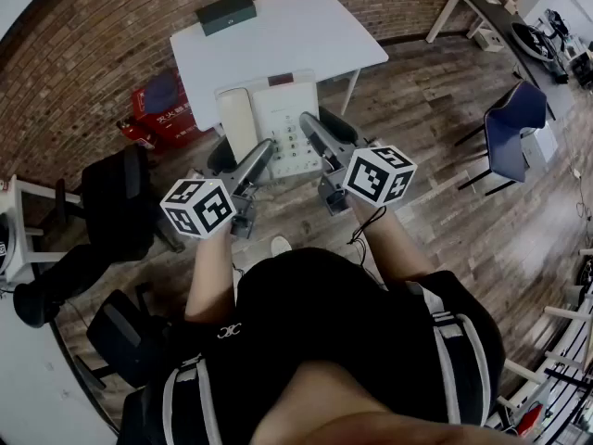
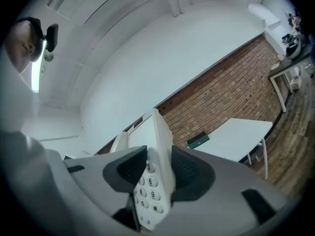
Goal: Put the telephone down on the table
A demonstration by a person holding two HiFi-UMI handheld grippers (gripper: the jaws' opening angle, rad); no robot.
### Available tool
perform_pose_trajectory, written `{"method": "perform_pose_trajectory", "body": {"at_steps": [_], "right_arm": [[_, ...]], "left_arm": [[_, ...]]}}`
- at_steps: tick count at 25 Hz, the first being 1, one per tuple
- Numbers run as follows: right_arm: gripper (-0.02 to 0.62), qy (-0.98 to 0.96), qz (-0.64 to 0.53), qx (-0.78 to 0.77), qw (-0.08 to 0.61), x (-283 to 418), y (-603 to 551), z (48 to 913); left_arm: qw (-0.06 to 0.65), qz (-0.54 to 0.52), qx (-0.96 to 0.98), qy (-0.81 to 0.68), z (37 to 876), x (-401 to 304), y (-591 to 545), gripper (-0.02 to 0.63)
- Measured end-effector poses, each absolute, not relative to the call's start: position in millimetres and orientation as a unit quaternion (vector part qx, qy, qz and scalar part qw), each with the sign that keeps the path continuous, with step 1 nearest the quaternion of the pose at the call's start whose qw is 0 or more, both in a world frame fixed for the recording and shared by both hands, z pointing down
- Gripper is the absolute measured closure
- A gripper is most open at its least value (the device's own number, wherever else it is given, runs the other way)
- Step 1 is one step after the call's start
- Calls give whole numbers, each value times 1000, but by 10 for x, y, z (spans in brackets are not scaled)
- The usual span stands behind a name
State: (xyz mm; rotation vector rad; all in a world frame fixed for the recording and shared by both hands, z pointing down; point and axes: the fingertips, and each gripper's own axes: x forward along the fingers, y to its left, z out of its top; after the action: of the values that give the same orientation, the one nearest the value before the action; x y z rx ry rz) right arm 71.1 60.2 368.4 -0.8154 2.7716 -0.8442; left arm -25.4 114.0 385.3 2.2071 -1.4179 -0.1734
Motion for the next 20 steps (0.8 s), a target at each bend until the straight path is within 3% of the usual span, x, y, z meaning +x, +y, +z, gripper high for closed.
{"method": "perform_pose_trajectory", "body": {"at_steps": [20], "right_arm": [[446,923,-275,-261,73,605,809,3622]], "left_arm": [[244,-68,810,-529,3800,-346,1369,233]]}}
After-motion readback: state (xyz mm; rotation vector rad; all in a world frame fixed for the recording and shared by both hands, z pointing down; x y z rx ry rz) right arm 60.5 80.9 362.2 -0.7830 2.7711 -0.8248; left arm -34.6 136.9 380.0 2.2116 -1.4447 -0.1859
